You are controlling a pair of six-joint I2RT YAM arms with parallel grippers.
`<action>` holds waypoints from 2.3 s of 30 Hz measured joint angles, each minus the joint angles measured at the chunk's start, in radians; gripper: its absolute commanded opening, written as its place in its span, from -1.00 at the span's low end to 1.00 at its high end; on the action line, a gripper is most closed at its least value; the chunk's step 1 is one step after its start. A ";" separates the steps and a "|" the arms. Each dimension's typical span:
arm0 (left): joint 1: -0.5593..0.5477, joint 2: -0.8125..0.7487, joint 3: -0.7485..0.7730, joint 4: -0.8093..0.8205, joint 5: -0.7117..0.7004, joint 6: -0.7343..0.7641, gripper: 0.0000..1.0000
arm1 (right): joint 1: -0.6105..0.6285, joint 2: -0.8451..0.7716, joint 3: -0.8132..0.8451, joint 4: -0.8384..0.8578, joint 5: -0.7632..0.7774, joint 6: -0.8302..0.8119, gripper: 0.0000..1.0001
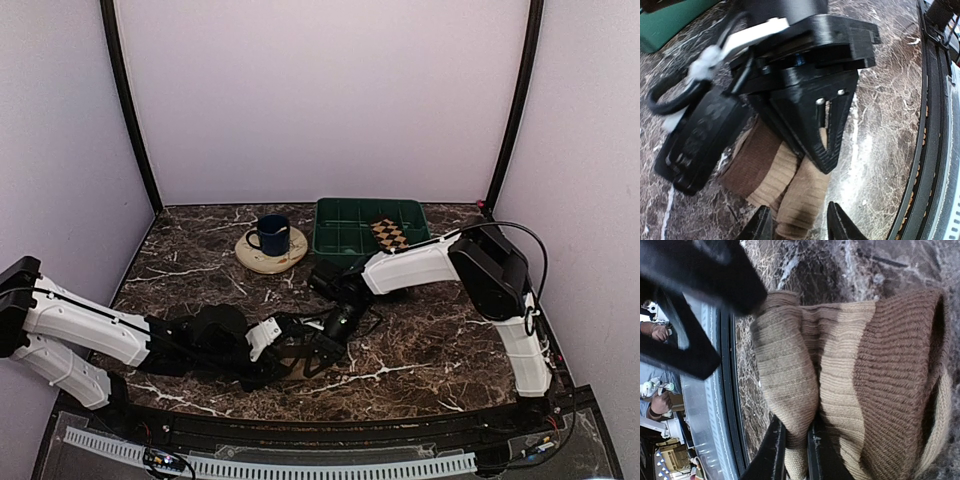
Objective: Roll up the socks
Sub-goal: Roll the sock at the center of the board.
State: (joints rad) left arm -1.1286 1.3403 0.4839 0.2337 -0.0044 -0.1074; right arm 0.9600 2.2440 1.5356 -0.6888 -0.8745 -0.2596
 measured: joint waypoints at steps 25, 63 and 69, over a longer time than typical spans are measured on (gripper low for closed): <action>-0.066 0.175 0.112 -0.052 -0.028 0.161 -0.20 | 0.000 0.008 0.005 -0.056 -0.029 -0.039 -0.87; -0.008 0.300 0.282 -0.225 0.157 0.167 -1.00 | -0.066 -0.145 -0.262 0.148 -0.079 0.053 -0.40; 0.035 0.316 0.321 -0.297 0.248 0.166 -1.00 | -0.101 -0.202 -0.349 0.225 -0.048 0.108 -0.40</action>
State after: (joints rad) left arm -1.0939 1.6566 0.8047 -0.0631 0.2432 0.0582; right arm 0.8585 2.0418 1.1866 -0.4633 -0.9222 -0.1516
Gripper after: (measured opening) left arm 0.100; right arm 0.300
